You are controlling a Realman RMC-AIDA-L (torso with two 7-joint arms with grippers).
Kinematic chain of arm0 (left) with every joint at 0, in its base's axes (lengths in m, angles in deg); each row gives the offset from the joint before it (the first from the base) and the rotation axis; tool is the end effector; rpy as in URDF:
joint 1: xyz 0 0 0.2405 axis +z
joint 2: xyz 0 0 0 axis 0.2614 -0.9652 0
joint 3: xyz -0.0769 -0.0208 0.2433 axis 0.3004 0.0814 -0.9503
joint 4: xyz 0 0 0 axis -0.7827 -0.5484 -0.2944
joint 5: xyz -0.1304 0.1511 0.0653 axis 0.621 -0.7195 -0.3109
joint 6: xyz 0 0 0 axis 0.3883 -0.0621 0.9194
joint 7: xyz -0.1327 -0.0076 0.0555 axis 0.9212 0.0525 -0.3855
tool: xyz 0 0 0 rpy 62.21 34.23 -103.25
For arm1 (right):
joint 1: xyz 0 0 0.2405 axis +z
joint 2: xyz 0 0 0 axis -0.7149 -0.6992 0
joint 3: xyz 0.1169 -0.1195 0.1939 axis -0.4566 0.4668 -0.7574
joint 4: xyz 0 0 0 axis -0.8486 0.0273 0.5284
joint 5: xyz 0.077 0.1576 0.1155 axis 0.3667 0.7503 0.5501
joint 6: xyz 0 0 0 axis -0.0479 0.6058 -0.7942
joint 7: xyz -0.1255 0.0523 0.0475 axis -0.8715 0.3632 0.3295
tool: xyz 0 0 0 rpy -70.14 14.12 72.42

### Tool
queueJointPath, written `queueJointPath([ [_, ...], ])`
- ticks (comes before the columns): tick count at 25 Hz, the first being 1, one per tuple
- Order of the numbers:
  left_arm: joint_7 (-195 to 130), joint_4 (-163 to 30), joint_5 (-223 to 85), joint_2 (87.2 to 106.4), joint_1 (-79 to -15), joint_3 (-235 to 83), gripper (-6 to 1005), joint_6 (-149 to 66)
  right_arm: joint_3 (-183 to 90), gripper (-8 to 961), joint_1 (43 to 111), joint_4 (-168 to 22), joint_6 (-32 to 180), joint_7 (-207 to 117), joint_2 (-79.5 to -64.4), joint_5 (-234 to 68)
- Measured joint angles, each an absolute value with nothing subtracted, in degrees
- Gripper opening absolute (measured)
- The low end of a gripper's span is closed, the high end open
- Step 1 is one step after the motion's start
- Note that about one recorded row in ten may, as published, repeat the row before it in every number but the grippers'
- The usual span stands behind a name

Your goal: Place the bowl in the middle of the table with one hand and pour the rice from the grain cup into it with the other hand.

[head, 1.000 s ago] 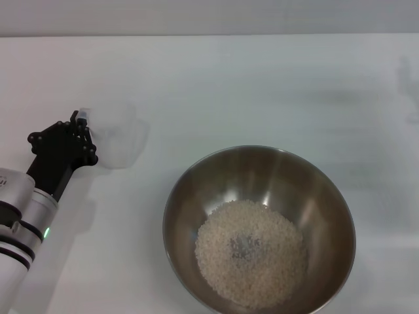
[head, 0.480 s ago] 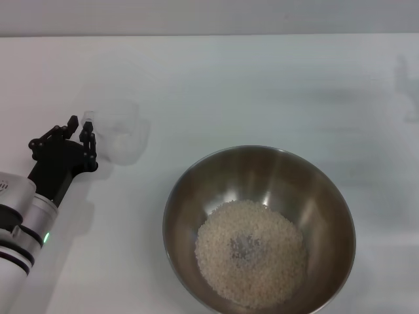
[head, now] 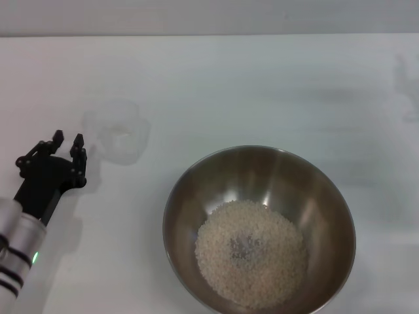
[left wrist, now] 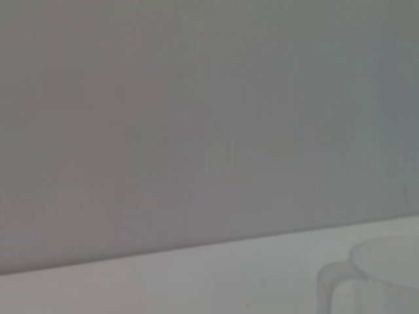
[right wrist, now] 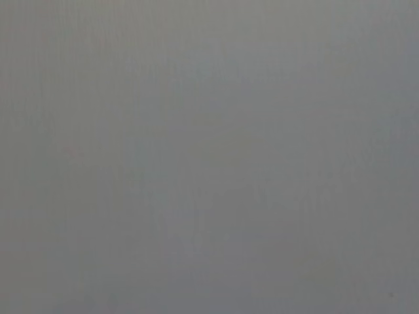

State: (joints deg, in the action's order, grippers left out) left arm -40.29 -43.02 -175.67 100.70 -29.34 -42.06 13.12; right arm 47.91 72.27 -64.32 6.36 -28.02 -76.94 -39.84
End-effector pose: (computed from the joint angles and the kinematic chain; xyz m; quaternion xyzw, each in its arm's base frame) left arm -0.3336 0.2654 -0.0707 -0.7476 -0.2410 -0.2229 0.5773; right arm 0.3032 0.3551 0.0493 -0.5897 0.2084 0.4524 0.6357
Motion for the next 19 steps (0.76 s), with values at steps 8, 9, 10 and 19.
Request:
queueJointPath([
  [8, -40.28, -43.58, -175.73, 100.62, -24.94, -45.65, 415, 23.54, 48.39, 433, 72.98, -66.01, 8.13, -29.32, -77.23, -39.87],
  [9, -40.26, -43.60, -175.59, 100.62, -24.19, -45.67, 440, 25.09, 48.39, 433, 72.98, -66.01, 8.13, -29.32, -77.23, -39.87],
  [10, -39.45, -43.67, -175.37, 100.61, -23.03, -45.50, 482, 28.80, 49.39, 433, 73.50, -66.28, 10.09, -30.89, -77.35, -39.91],
  [19, -35.73, -44.60, -175.24, 100.53, -24.62, -44.78, 648, 34.63, 53.68, 433, 74.89, -66.02, 14.70, -33.12, -77.84, -39.95],
])
